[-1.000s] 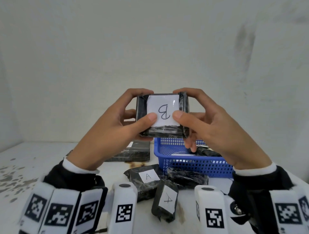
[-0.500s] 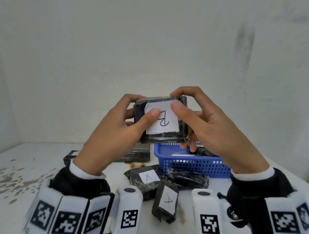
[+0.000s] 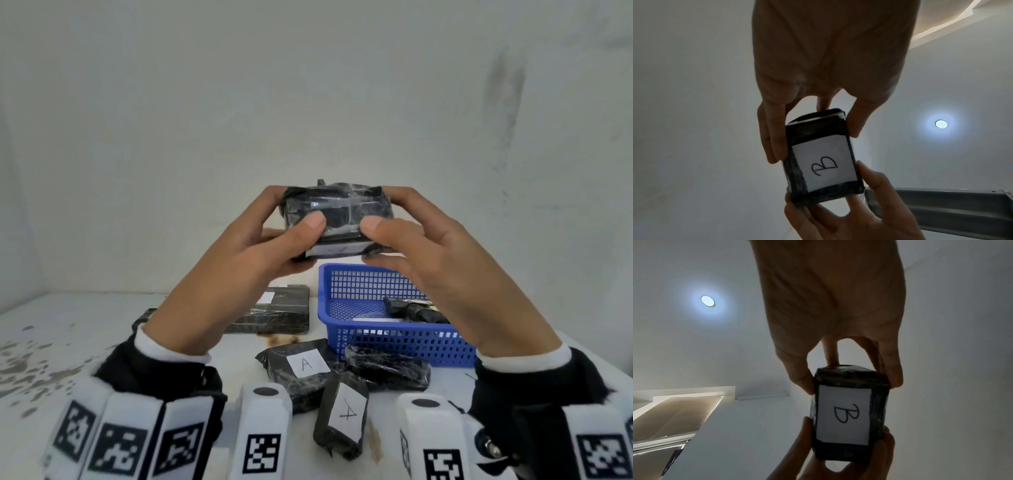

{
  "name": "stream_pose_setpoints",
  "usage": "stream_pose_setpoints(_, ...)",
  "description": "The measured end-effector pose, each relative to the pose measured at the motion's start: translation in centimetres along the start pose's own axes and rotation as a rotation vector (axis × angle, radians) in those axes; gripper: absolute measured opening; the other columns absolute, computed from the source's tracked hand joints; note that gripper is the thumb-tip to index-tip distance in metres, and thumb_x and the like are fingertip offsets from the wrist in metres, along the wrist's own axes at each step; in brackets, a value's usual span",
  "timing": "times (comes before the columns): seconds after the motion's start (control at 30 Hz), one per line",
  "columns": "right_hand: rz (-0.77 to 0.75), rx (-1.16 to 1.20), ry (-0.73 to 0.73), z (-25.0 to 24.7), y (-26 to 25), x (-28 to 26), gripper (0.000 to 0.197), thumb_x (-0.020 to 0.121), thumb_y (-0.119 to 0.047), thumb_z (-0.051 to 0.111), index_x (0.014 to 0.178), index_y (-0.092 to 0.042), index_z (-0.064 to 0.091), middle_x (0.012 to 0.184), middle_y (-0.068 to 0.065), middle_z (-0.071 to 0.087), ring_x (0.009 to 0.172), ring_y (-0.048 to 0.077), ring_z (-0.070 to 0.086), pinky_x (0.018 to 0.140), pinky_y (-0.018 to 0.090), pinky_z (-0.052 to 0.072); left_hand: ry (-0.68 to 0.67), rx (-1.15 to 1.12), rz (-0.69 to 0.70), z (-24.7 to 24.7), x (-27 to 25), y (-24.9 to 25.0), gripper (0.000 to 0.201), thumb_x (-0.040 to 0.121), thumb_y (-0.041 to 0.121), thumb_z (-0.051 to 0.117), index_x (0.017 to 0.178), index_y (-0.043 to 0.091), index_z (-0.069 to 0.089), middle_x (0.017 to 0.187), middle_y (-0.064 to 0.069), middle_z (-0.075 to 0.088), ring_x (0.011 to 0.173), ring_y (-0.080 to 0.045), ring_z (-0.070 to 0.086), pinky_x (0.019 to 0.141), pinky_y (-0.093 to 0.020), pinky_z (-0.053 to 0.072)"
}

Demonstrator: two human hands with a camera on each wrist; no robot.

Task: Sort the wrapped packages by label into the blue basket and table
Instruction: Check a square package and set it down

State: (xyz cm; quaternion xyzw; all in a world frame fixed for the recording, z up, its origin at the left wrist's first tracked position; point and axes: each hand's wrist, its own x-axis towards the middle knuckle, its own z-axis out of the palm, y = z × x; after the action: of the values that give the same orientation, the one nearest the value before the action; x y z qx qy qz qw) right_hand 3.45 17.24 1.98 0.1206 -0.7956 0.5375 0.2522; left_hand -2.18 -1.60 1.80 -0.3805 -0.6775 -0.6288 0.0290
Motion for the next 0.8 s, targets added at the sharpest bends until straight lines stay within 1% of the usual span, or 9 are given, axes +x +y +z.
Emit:
stream_pose_setpoints(0.1,-0.008,-0.058,-0.036,0.18,-0.09,-0.16,0.043,0.077,-0.066,0.07,0.114,-0.044,0.065,0.108,-0.004,0.075,0.1,0.017,0.072,0.1,0.042,0.053,0.059,-0.01,-0.015,-0.3,0.13,-0.49,0.069,0.064,0.056,0.072,0.126,0.031,0.056,0.118,-0.007,0.069,0.104,-0.02,0.07,0.101,-0.041,0.048)
stream_pose_setpoints(0.17,-0.018,-0.063,-0.06,0.18,-0.23,-0.34,0.048,0.07,-0.063,0.066,0.114,-0.045,0.065,0.11,-0.007,0.073,0.089,0.017,0.075,0.088,0.038,0.059,0.072,-0.012,-0.038,-0.42,0.24,-0.77,0.084,0.058,0.059,0.073,0.132,0.026,0.053,0.121,-0.004,0.068,0.105,-0.019,0.069,0.102,-0.043,0.046)
stream_pose_setpoints(0.27,-0.029,-0.062,-0.076,0.19,-0.48,-0.55,0.05,0.07,-0.058,0.067,0.117,-0.041,0.064,0.11,-0.008,0.071,0.073,0.014,0.074,0.069,0.028,0.058,0.046,0.012,-0.038,-0.56,0.29,-0.73,0.079,0.06,0.058,0.072,0.128,0.019,0.06,0.121,0.0,0.069,0.112,-0.019,0.066,0.101,-0.04,0.048)
stream_pose_setpoints(0.4,-0.036,-0.061,-0.063,0.25,-0.52,-0.63,0.05,0.067,-0.06,0.066,0.114,-0.041,0.067,0.104,-0.006,0.072,0.065,0.008,0.066,0.069,0.022,0.057,0.054,0.072,-0.022,-0.55,0.06,-0.57,0.071,0.061,0.062,0.069,0.121,0.025,0.063,0.119,0.006,0.069,0.108,-0.016,0.068,0.101,-0.042,0.047)
stream_pose_setpoints(0.47,-0.037,-0.054,-0.053,0.23,-0.45,-0.64,0.05,0.066,-0.062,0.066,0.112,-0.042,0.067,0.102,-0.007,0.072,0.067,0.009,0.067,0.068,0.021,0.056,0.072,0.095,-0.024,-0.36,-0.11,-0.48,0.07,0.06,0.064,0.067,0.121,0.029,0.062,0.118,0.009,0.069,0.103,-0.012,0.069,0.095,-0.04,0.051)
stream_pose_setpoints(0.53,-0.038,-0.045,-0.056,0.13,-0.35,-0.66,0.049,0.066,-0.06,0.068,0.111,-0.043,0.067,0.105,-0.01,0.071,0.067,0.011,0.065,0.068,0.021,0.056,0.071,0.103,-0.033,-0.09,-0.19,-0.28,0.07,0.061,0.065,0.069,0.121,0.03,0.061,0.116,0.008,0.069,0.098,-0.013,0.071,0.079,-0.033,0.057)
stream_pose_setpoints(0.63,-0.035,-0.033,-0.081,0.12,-0.27,-0.73,0.049,0.065,-0.055,0.072,0.113,-0.047,0.065,0.109,-0.017,0.069,0.063,0.01,0.064,0.064,0.023,0.054,0.065,0.078,-0.04,0.04,-0.19,-0.07,0.062,0.072,0.051,0.078,0.126,0.029,0.057,0.116,0.002,0.068,0.081,-0.02,0.073,0.062,-0.028,0.054)
stream_pose_setpoints(0.7,-0.043,-0.013,-0.094,0.21,-0.3,-0.76,0.052,0.066,-0.051,0.074,0.117,-0.047,0.063,0.109,-0.021,0.069,0.063,0.011,0.065,0.065,0.024,0.053,0.081,0.072,-0.033,-0.22,-0.15,-0.15,0.068,0.069,0.045,0.08,0.13,0.033,0.053,0.117,0.0,0.068,0.078,-0.02,0.073,0.069,-0.032,0.057)
stream_pose_setpoints(0.8,-0.047,0.031,-0.086,0.21,-0.46,-0.71,0.056,0.067,-0.056,0.07,0.121,-0.048,0.06,0.111,-0.017,0.069,0.068,0.016,0.068,0.069,0.028,0.054,0.07,0.07,-0.018,-0.65,-0.11,-0.27,0.073,0.066,0.042,0.075,0.134,0.042,0.047,0.116,-0.002,0.069,0.088,-0.019,0.074,0.089,-0.044,0.055)
